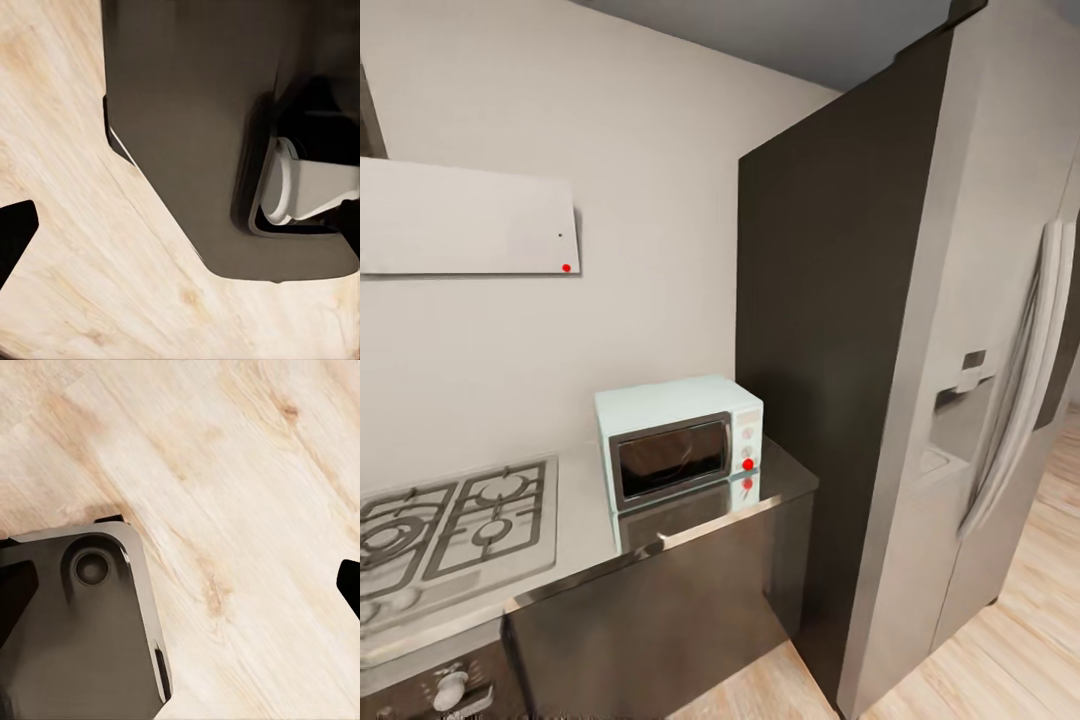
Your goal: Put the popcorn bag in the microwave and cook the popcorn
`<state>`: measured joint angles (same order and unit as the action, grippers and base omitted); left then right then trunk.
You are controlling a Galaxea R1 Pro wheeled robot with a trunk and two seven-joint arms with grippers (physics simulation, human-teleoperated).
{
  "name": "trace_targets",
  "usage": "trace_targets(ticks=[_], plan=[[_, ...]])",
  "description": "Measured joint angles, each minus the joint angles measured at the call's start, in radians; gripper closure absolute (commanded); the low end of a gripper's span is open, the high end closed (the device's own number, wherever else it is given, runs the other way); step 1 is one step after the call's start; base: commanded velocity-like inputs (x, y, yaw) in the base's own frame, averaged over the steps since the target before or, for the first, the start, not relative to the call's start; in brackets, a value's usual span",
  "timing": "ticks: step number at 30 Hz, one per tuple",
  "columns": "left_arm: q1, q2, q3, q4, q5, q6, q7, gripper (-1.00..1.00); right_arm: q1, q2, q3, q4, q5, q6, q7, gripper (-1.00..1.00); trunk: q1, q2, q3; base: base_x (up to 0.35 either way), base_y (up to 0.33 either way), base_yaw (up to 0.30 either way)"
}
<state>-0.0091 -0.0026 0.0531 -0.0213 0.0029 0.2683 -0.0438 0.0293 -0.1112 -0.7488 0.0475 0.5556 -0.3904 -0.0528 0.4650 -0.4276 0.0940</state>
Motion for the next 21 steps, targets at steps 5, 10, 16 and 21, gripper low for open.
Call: trace_targets(ticks=[5, 10, 16, 21], plan=[[0.0, 0.0, 0.0, 0.0, 0.0, -0.003, 0.0, -1.0, 0.0, 0.0, 0.0, 0.0, 0.0, 0.0, 0.0, -1.0, 0.0, 0.0, 0.0, 0.0, 0.0, 0.256], [0.0, -0.001, 0.0, 0.0, 0.0, -0.003, 0.0, -1.0, 0.0, 0.0, 0.0, 0.0, 0.0, 0.0, 0.0, -1.0, 0.0, 0.0, 0.0, 0.0, 0.0, 0.259], [0.0, -0.002, 0.0, 0.0, 0.0, -0.003, -0.001, -1.0, 0.0, 0.0, 0.0, 0.0, 0.0, -0.001, 0.0, -1.0, 0.0, 0.0, 0.0, 0.0, 0.0, 0.259], [0.0, -0.002, -0.001, 0.0, 0.0, -0.003, -0.001, -1.0, 0.0, 0.0, 0.0, 0.0, 0.0, -0.002, 0.0, -1.0, 0.0, 0.0, 0.0, 0.0, -0.006, 0.259]])
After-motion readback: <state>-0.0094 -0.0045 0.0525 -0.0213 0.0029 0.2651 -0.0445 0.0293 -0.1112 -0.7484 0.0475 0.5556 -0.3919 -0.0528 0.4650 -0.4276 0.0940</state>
